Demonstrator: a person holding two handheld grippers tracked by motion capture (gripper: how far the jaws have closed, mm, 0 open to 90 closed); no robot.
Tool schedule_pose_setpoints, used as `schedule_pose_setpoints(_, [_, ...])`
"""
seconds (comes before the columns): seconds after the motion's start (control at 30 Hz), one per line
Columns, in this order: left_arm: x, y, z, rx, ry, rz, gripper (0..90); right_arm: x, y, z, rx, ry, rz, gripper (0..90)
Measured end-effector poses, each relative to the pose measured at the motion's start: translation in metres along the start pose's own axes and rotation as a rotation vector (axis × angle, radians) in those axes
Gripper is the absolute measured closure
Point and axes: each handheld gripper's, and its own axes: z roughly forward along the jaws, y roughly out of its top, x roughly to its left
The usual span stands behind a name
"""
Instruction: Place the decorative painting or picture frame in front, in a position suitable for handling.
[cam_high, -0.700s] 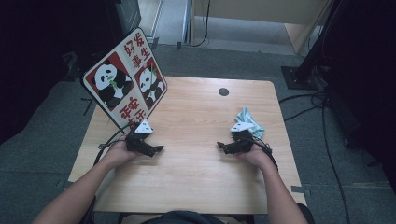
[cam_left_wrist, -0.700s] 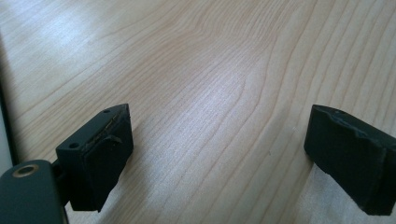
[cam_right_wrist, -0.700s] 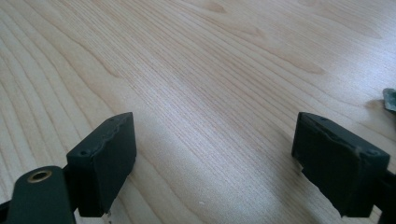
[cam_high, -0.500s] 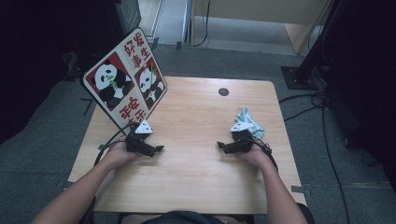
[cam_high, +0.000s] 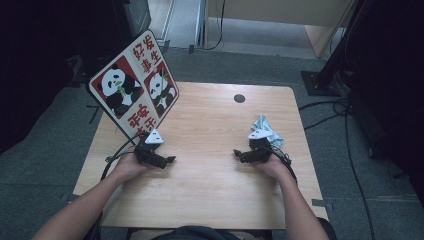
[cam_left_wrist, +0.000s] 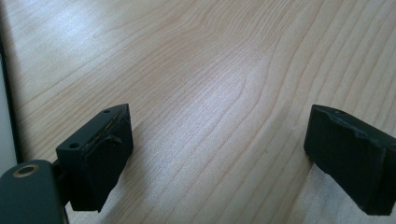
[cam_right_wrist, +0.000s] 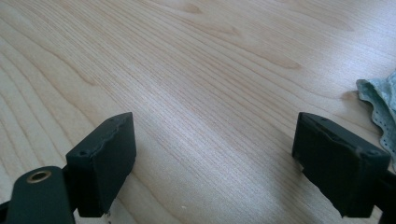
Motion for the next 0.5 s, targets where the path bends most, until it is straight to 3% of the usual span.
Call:
schedule_pose_setpoints(0.2, [-0.001,0.002,-0.002,0.017,0.003,-0.002,9.6,0.0,0.0,0.0,0.0,0.0,0.001,13.5])
schedule_pose_setpoints(0.23, [0.0,0.002,-0.003,0.017,0.001,-0.004,14.3,0.0,0.0,0.0,0.0,0.0,0.001,13.5])
schedule_pose_setpoints(0.5, [0.001,0.008,-0.012,0.021,-0.041,-0.007,15.6,0.0,0.0,0.0,0.0,0.0,0.0,13.5])
